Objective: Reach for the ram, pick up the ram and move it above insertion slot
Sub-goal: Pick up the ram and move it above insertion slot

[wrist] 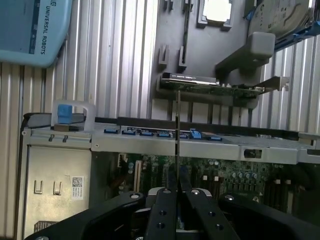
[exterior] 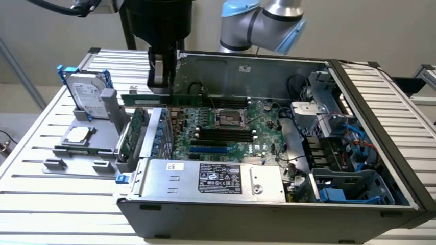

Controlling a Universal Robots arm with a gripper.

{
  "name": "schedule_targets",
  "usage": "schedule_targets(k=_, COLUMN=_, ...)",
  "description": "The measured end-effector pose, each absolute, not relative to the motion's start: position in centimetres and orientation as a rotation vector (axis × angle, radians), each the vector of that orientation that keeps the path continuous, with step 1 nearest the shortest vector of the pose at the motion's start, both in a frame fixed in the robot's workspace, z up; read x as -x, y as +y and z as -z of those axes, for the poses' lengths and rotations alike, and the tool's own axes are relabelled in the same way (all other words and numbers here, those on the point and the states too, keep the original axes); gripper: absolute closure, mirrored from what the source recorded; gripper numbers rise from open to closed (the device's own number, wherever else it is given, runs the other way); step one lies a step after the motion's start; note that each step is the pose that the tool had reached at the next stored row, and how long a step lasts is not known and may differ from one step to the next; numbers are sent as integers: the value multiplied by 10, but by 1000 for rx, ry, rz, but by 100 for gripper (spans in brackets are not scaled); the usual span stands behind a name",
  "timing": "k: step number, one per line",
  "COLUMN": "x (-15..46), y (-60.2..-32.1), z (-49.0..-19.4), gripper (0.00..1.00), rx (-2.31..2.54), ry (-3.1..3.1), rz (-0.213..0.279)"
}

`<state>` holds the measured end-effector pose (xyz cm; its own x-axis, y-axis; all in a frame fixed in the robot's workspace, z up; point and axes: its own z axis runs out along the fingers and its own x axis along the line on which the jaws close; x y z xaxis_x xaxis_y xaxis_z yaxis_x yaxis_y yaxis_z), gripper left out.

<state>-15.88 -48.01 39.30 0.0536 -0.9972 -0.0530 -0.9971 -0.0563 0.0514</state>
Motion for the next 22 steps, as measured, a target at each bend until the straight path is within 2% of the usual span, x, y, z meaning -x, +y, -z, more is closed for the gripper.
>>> schedule_targets(k=8, x=124, y=-472, z=-393, gripper=87, rx=-2280, ry=-2157, rz=116)
schedule_targets(k=22, x=80, y=-440, z=-391, gripper=87, rx=-2279, ry=-2157, rz=116)
